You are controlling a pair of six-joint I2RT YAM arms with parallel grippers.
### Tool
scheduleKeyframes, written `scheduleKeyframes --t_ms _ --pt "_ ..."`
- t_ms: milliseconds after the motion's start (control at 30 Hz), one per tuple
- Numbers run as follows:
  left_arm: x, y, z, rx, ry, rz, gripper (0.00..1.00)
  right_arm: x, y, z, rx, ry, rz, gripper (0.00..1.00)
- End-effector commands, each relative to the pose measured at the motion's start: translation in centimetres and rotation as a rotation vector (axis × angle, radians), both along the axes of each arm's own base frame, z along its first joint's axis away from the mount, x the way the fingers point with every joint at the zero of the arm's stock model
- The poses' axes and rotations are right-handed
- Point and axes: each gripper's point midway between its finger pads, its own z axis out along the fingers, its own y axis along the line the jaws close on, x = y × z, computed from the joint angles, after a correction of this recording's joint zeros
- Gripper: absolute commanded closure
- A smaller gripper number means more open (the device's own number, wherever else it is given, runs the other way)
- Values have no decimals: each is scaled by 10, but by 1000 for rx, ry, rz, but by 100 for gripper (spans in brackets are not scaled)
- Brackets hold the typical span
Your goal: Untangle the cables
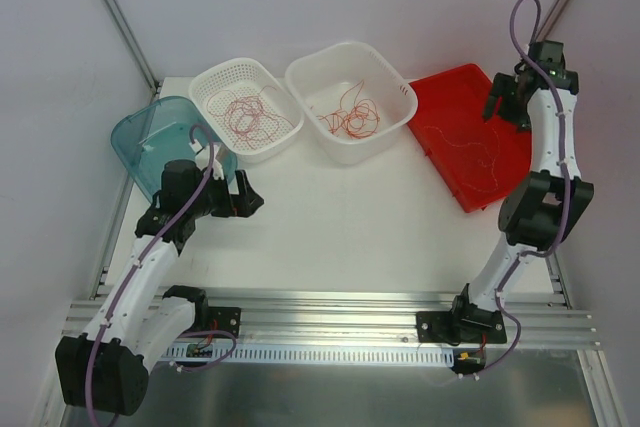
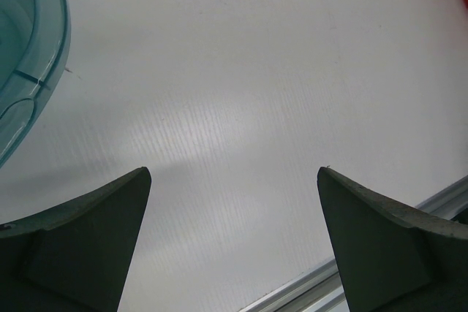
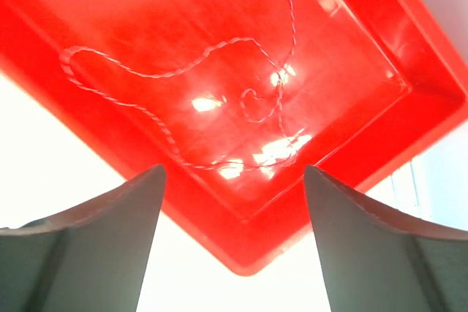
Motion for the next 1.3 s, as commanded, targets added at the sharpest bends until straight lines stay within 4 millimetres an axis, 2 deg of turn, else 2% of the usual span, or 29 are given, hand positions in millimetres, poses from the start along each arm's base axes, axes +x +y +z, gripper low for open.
scheduleKeyframes --t_ms 0,33,100,133,200,233,267,367,400,467,500,567,600,633,667,700,733,767,833,900,967,1067,1100,1133,1200,1267 --pt "0 -2 13 12 -57 -20 1 -18 6 56 59 -145 -55 18" --pt "-1 -2 15 11 -63 -20 1 -29 8 79 63 -206 -69 17" --pt "-2 -1 16 10 -67 -18 1 -42 15 91 106 -257 -66 6" --pt "-2 -1 17 10 -70 -18 1 -56 22 115 116 -323 -65 2" --pt "-2 1 20 16 -86 -2 1 -71 28 126 131 -359 -64 0" --pt "-2 3 22 21 -93 7 1 -80 34 136 144 -386 -49 0" --pt "-3 5 24 27 -98 16 1 -96 40 156 138 -437 -39 3" --pt "-10 11 45 22 -135 54 1 -129 51 176 140 -477 -28 3" --pt "-16 11 62 1 -180 65 1 -152 57 190 132 -515 -22 3" --pt "-28 16 70 -4 -184 90 1 -175 64 195 124 -544 -17 3" --pt "-37 18 87 -18 -237 105 1 -197 70 206 108 -596 -10 3" --pt "-52 30 89 3 -226 159 1 -220 72 203 89 -622 -20 3" --pt "-62 36 106 -2 -284 187 1 -230 74 201 81 -637 -29 3" --pt "-69 41 109 6 -293 210 1 -255 78 211 53 -709 -30 3" --pt "-77 52 107 32 -284 260 1 -262 79 200 52 -702 -35 3" --pt "-89 59 121 17 -339 302 1 -273 78 202 38 -741 -58 3" --pt "-96 64 127 13 -366 328 1 -293 82 207 20 -807 -60 3" --pt "-111 72 138 10 -423 359 1 -301 83 201 14 -816 -67 3" --pt "-125 83 144 12 -458 410 1 -326 83 201 -11 -880 -75 3" --pt "-143 95 146 20 -469 463 1 -339 83 194 -17 -888 -67 3" --pt "-153 100 145 23 -471 474 1 -358 83 189 -24 -921 -60 3" --pt "-171 110 143 26 -500 505 1 -368 79 172 -23 -927 -43 3" --pt "-182 114 145 7 -534 514 1 -379 79 168 -19 -966 -26 3" --pt "-187 118 142 12 -535 529 1 -378 78 157 -27 -952 -26 3" --pt "-199 121 141 0 -564 539 1 -392 76 150 -32 -1005 2 3" --pt "-207 124 136 -9 -565 546 1 -396 76 140 -39 -1023 15 3"
